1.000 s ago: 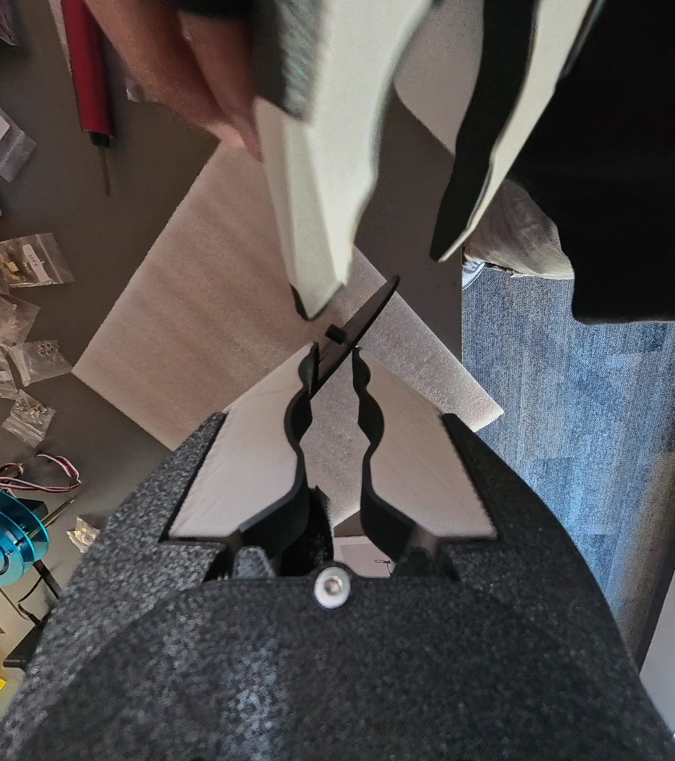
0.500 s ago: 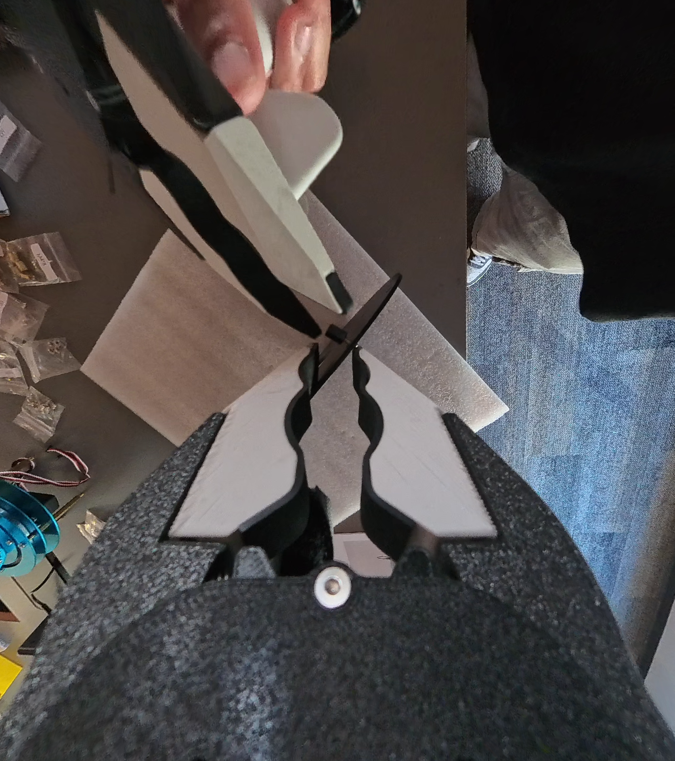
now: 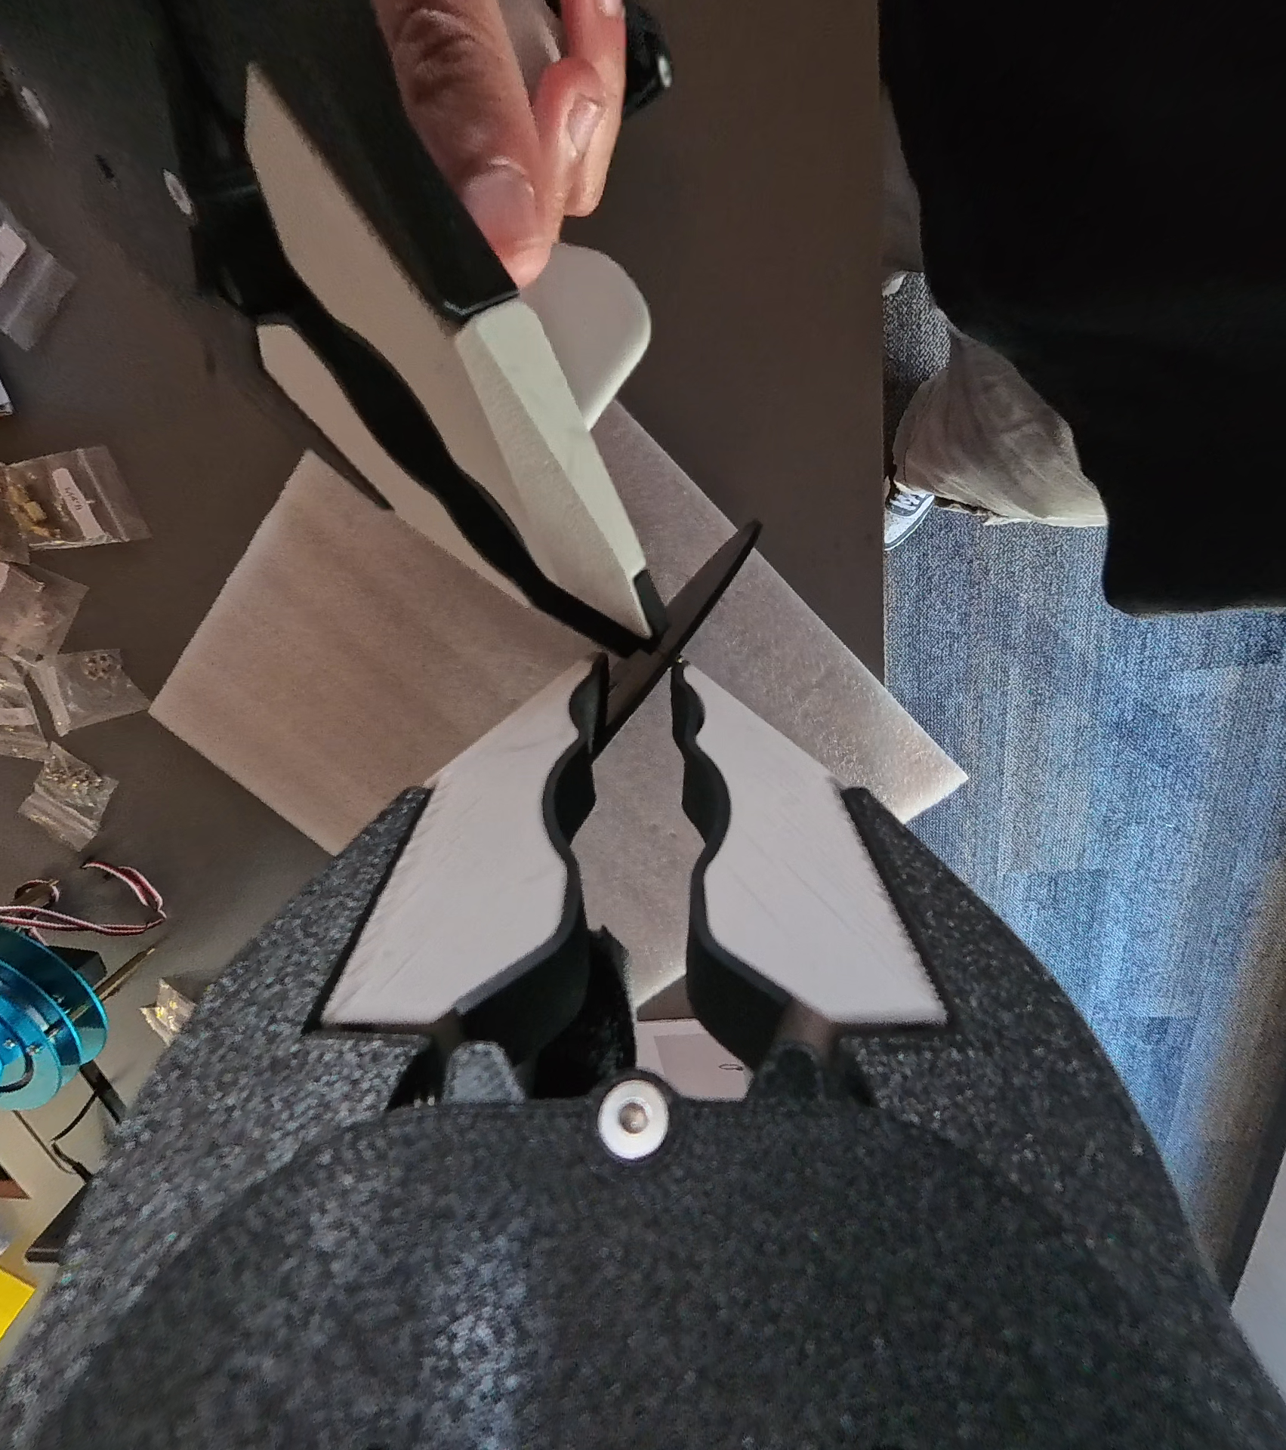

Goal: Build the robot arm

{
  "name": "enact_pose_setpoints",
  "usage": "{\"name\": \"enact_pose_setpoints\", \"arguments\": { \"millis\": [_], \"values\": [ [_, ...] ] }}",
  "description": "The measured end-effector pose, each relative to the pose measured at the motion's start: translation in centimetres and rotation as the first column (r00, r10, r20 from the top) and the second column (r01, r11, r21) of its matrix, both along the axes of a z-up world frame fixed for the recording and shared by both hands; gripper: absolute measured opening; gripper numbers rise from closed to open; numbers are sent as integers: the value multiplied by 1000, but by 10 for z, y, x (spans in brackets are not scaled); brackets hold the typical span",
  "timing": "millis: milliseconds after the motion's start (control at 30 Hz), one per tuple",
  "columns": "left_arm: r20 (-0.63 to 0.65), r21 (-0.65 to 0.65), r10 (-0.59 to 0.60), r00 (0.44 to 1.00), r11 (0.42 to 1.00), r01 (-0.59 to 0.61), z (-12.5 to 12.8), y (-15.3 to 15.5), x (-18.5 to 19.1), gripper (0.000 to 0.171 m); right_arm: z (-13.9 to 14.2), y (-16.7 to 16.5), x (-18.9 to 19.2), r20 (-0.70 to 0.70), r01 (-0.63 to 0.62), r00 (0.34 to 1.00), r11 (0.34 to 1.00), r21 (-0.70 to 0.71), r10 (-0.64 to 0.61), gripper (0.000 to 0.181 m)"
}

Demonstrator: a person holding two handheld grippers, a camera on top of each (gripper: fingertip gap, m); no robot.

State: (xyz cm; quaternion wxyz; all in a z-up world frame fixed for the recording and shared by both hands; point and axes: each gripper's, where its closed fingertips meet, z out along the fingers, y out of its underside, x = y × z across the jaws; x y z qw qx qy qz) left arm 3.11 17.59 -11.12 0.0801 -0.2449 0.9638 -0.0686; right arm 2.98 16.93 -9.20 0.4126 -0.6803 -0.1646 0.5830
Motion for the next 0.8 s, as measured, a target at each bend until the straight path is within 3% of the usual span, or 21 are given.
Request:
{"name": "enact_pose_setpoints", "arguments": {
  "millis": [233,333,600,800],
  "values": [
    [-2,15,-19,1000,1000,19,0,0,-1,15,-1,-1,-1,-91,116,989,993,-12,-116,4],
    [-7,10,-19,1000,1000,19,0,0,0,14,0,-1,1,-100,186,979,981,54,-180,4],
    [-9,10,-17,1000,1000,17,0,0,0,13,-1,-1,0,-235,57,968,988,-147,-91,4],
    [19,34,-59,998,998,59,0,0,-3,12,-2,0,-3,-231,12,971,975,-222,-65,4]
  ]
}}
